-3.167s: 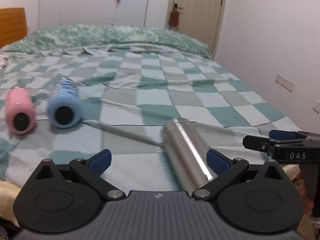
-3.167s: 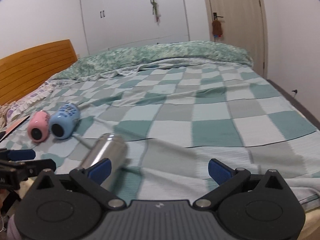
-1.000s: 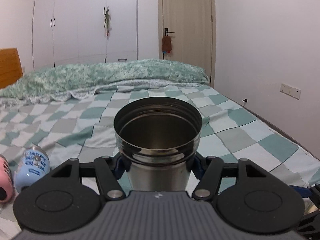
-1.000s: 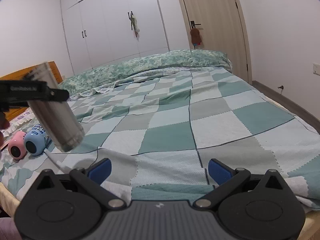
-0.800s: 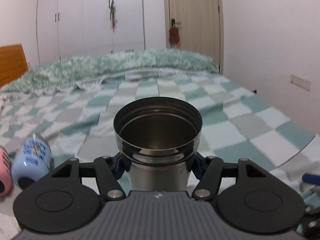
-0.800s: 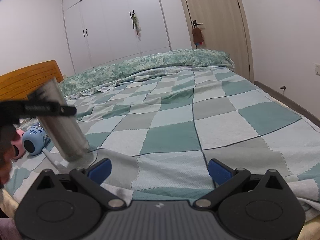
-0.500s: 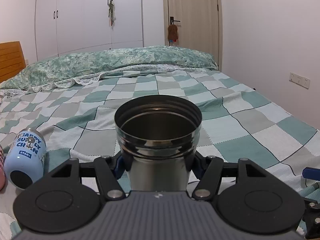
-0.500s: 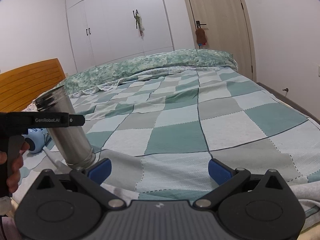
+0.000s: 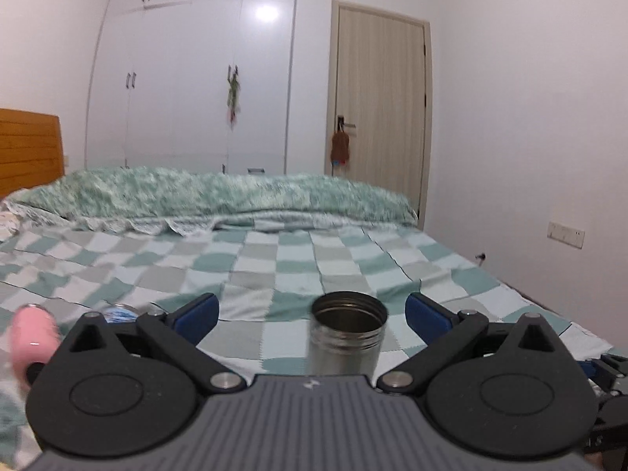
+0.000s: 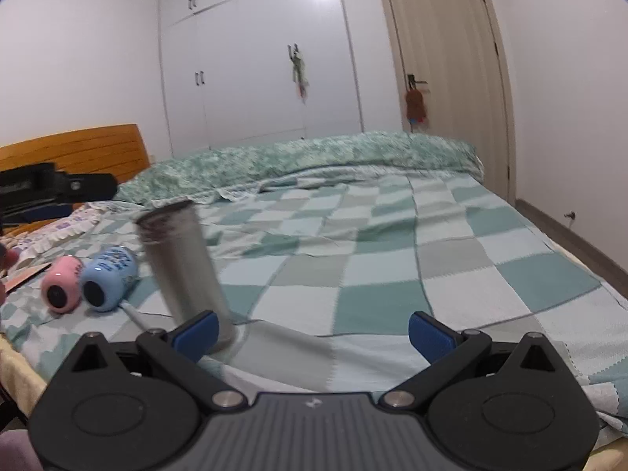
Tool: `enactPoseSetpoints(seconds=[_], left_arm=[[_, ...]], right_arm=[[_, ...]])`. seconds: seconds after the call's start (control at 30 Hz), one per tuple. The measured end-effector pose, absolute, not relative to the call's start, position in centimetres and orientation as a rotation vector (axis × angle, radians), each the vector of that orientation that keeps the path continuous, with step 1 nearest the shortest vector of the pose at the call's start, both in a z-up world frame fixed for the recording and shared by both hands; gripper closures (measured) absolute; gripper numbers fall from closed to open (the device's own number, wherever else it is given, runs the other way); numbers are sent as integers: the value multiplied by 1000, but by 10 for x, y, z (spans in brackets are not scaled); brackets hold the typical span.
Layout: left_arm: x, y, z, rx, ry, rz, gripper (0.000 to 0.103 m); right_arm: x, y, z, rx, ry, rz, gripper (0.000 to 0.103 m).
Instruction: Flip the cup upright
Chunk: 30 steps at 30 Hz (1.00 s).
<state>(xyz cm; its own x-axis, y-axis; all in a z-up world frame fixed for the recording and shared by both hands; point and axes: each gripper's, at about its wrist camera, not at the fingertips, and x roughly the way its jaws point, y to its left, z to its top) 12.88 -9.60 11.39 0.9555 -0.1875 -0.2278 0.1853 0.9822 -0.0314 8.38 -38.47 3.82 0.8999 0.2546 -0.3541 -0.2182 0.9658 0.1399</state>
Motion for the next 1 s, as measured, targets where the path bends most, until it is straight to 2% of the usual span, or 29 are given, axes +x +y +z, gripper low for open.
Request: enactPoseSetpoints(seconds=[0.27, 0.47, 0.77, 1.0], left_arm=[[78, -56, 95, 77, 234, -127, 0], [50, -30, 61, 14, 234, -82, 0], [17, -31, 16, 79, 154, -43, 0], [12, -29, 6, 67, 123, -42, 0]], right_arm=[[53, -343, 34, 101, 345, 289, 0], [33, -313, 19, 52, 302, 274, 0], [-1, -284, -3, -46, 217, 234, 0], [-14, -278, -12, -71, 174, 222, 0]])
